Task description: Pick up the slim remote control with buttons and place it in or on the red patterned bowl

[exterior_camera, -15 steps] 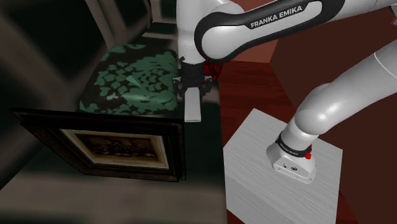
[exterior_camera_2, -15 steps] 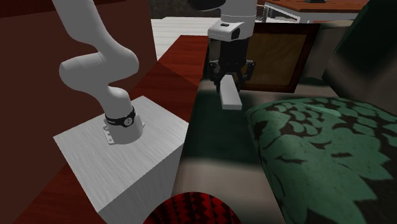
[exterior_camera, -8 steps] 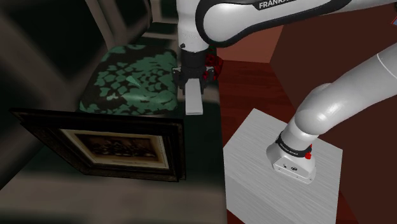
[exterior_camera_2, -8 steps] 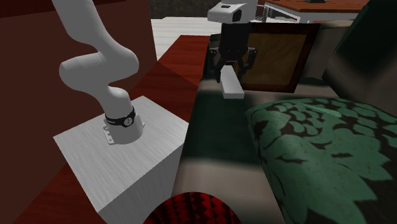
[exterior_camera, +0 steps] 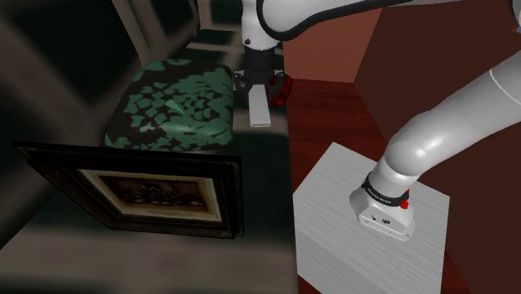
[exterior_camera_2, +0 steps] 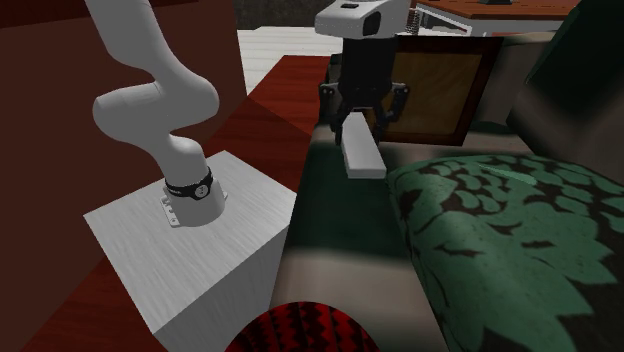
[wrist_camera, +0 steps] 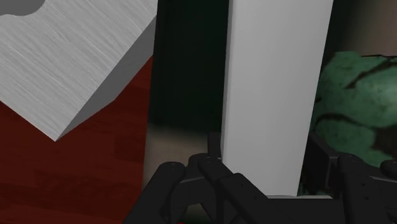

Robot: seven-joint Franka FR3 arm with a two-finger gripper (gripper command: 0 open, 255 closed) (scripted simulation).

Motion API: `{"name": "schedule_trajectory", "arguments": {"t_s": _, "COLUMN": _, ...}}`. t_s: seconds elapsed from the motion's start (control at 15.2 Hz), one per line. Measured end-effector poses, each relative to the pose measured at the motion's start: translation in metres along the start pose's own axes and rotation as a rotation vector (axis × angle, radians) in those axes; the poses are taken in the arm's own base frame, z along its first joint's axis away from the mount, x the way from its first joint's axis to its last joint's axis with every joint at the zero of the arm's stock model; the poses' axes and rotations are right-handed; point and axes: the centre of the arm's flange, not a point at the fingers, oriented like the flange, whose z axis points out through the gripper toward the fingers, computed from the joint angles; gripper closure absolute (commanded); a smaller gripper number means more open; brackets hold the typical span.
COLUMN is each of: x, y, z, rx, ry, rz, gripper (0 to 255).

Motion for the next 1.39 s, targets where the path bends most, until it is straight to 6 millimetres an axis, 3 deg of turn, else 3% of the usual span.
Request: {"name": "schedule_trajectory", "arguments": {"t_s": 1.39, "x": 0.263, "y": 0.079, "z": -0.003, "rx": 0.000, "ry": 0.000, "rz": 0.000, "gripper": 255}}
